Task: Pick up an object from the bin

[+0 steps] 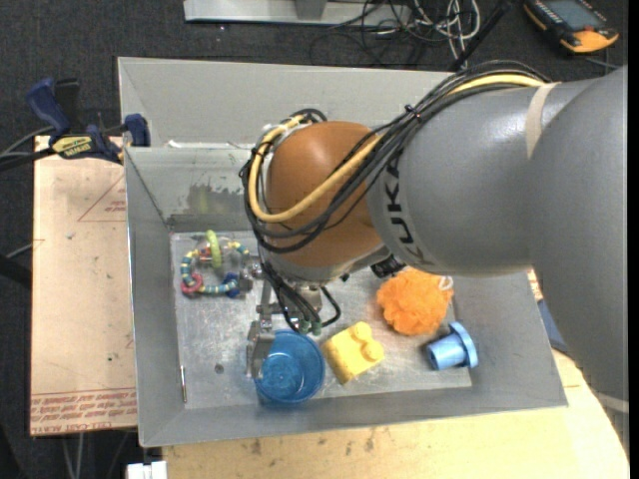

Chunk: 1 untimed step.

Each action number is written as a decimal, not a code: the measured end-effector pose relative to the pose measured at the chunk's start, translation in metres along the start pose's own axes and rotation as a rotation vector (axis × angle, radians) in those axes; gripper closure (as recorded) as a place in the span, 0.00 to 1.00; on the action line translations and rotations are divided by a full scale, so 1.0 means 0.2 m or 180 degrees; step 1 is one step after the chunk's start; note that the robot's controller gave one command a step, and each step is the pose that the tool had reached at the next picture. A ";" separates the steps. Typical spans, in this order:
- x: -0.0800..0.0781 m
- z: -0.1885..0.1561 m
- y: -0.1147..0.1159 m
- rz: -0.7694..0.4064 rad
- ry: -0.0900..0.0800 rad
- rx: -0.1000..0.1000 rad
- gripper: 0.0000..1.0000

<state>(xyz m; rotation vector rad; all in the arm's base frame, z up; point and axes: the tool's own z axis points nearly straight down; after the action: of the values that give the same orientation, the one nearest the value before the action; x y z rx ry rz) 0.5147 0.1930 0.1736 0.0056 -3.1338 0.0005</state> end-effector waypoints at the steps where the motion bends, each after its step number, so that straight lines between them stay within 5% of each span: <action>1: -0.01 -0.02 0.00 0.0010 -0.0023 -0.0004 0.00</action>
Offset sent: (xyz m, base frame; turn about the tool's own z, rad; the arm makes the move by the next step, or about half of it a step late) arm -0.0251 -0.0742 -0.0893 -0.0195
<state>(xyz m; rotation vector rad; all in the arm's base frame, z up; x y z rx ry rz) 0.5167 0.1922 0.1773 0.0006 -3.1411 -0.0017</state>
